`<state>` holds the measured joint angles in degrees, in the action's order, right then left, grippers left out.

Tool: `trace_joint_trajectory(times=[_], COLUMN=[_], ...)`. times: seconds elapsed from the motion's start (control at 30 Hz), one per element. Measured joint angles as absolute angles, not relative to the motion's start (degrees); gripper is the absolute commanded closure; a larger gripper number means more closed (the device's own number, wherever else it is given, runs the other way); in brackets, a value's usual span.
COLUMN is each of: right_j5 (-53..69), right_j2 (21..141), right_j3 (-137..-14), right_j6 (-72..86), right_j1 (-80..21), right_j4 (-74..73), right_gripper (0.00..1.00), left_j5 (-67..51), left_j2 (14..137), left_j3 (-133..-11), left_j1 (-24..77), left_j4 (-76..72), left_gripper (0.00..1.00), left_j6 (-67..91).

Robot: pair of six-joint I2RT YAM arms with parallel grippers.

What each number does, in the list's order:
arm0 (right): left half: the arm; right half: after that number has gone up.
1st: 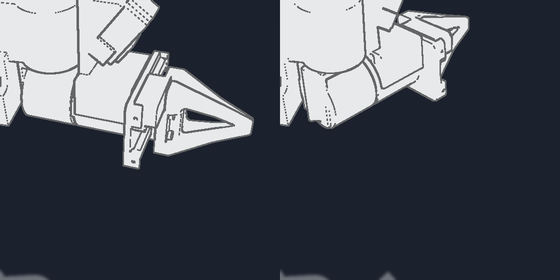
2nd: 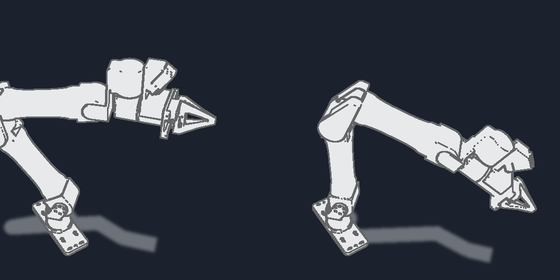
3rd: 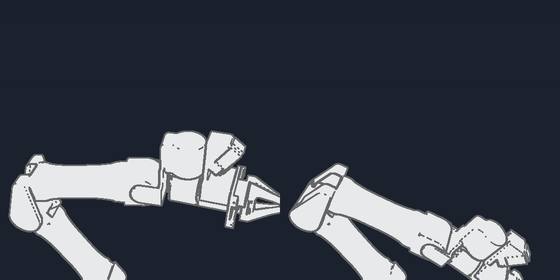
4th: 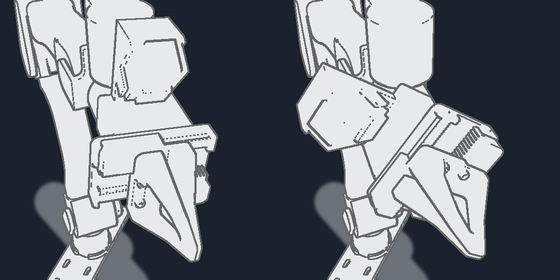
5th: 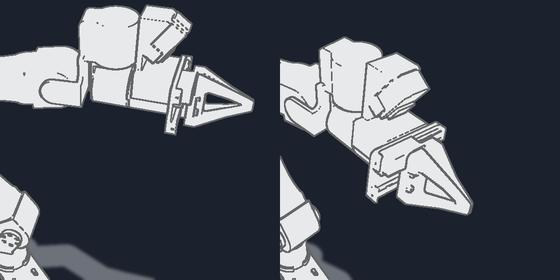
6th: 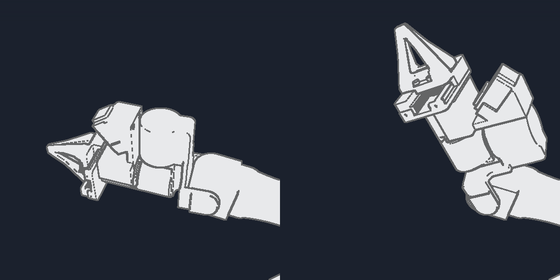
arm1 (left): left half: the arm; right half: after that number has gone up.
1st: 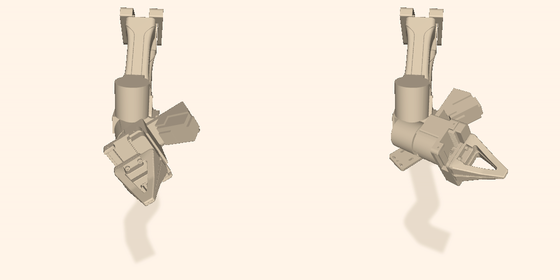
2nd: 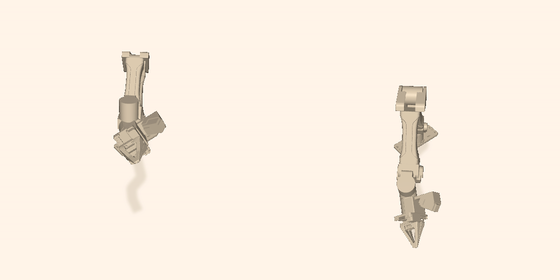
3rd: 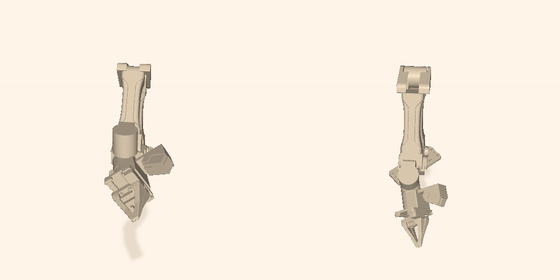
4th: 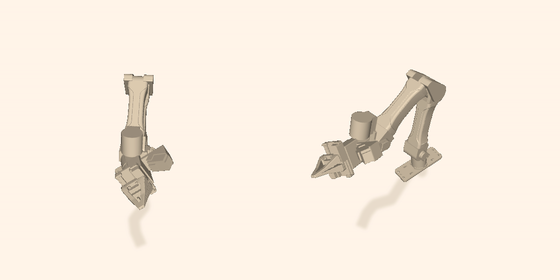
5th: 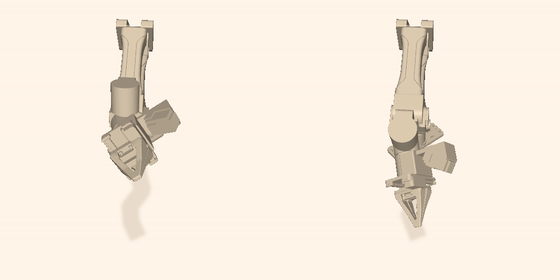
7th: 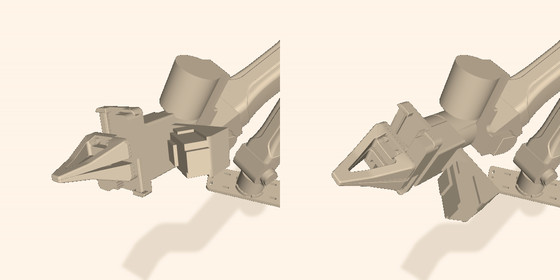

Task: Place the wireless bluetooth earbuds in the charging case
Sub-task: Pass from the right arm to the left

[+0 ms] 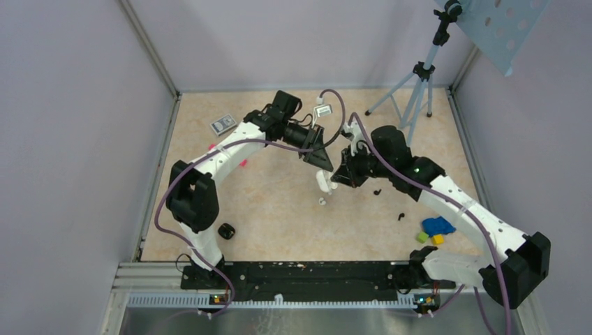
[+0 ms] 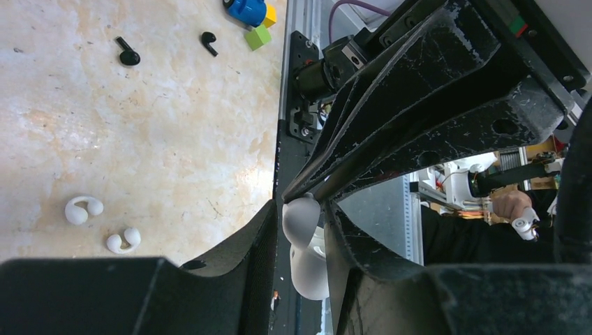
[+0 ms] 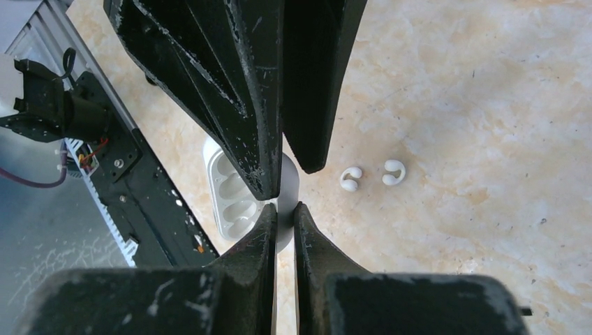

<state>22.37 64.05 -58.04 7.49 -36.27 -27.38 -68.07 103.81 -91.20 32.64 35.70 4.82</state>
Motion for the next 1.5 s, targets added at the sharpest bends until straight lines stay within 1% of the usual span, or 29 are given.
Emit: trace_joint_trajectory(times=[0.13, 0.3, 0.37, 0.43, 0.6, 0.83, 1.27, 1.43, 1.5], right_j5=[22.26, 22.2, 22.33, 22.39, 22.63, 23.4, 22.98, 22.26, 22.0], right_j2=[65.73, 66.65, 66.81, 66.85, 67.4, 67.9, 67.92, 67.9, 67.88], right_j3=[-59.83, -61.98, -62.37, -62.37, -62.37, -62.37, -62.37, -62.37, -62.37], right_j6=[6.7, 5.39, 5.04, 4.97, 5.04, 5.32, 6.09, 6.59, 6.98], right_j1=[-36.27, -36.27, -36.27, -36.27, -36.27, -36.27, -36.27, -36.27, -36.27], right_j4=[-28.91, -31.03, -31.42, -31.51, -31.44, -31.42, -31.51, -31.59, -31.62], right_gripper=[1.0, 1.0, 1.0, 1.0, 1.0, 1.0, 1.0, 0.98, 0.95], left_j5=[-67.94, -67.96, -67.99, -68.05, -68.38, -67.7, -66.35, -66.11, -65.87], left_j2=[103.83, 104.81, 105.08, 105.14, 105.16, 105.16, 105.19, 105.19, 105.19], left_j3=[-91.31, -92.6, -92.82, -92.82, -92.9, -92.9, -92.9, -92.9, -92.9], left_j1=[32.4, 32.38, 32.38, 32.38, 32.38, 32.08, 31.9, 31.9, 31.9], left_j4=[36.86, 37.87, 38.11, 38.24, 38.48, 39.0, 39.51, 39.46, 39.46], left_gripper=[0.63, 0.58, 0.58, 0.6, 0.73, 0.99, 1.0, 1.0, 1.0], left_j6=[4.51, 4.12, 3.88, 3.46, 3.11, 1.69, 1.39, 1.39, 1.39])
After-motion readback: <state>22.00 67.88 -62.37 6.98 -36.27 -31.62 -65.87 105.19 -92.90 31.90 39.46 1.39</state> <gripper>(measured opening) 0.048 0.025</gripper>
